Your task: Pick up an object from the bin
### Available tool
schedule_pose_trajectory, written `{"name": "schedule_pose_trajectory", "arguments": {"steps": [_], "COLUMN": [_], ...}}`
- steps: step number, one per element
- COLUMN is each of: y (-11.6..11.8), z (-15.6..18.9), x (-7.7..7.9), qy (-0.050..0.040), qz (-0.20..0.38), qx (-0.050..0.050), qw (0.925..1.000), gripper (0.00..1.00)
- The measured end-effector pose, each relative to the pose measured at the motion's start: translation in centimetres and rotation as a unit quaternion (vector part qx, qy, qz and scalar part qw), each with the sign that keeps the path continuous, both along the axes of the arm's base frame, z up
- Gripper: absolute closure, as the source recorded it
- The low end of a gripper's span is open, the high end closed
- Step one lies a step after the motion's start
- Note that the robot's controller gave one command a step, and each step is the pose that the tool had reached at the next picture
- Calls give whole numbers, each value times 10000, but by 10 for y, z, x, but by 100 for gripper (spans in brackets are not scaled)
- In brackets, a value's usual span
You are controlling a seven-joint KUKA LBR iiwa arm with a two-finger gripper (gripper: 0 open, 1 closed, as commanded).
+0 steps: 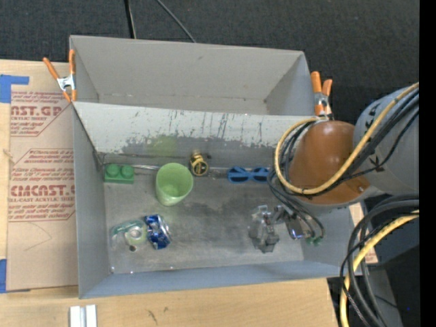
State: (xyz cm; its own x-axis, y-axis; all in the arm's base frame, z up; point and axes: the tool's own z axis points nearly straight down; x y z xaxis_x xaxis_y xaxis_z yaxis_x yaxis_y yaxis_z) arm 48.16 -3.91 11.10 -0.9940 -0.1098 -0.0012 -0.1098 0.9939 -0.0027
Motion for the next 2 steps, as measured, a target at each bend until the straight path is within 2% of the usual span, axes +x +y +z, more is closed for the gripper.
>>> {"name": "schedule_pose_trajectory", "arguments": {"steps": [1,2], "y": [40,-89], "z": [-44,-19], "x": [22,44], "qy": [11,-12], "qz": [-53,191], "qx": [27,-4], "qw": [10000,9998], "gripper": [100,100]}}
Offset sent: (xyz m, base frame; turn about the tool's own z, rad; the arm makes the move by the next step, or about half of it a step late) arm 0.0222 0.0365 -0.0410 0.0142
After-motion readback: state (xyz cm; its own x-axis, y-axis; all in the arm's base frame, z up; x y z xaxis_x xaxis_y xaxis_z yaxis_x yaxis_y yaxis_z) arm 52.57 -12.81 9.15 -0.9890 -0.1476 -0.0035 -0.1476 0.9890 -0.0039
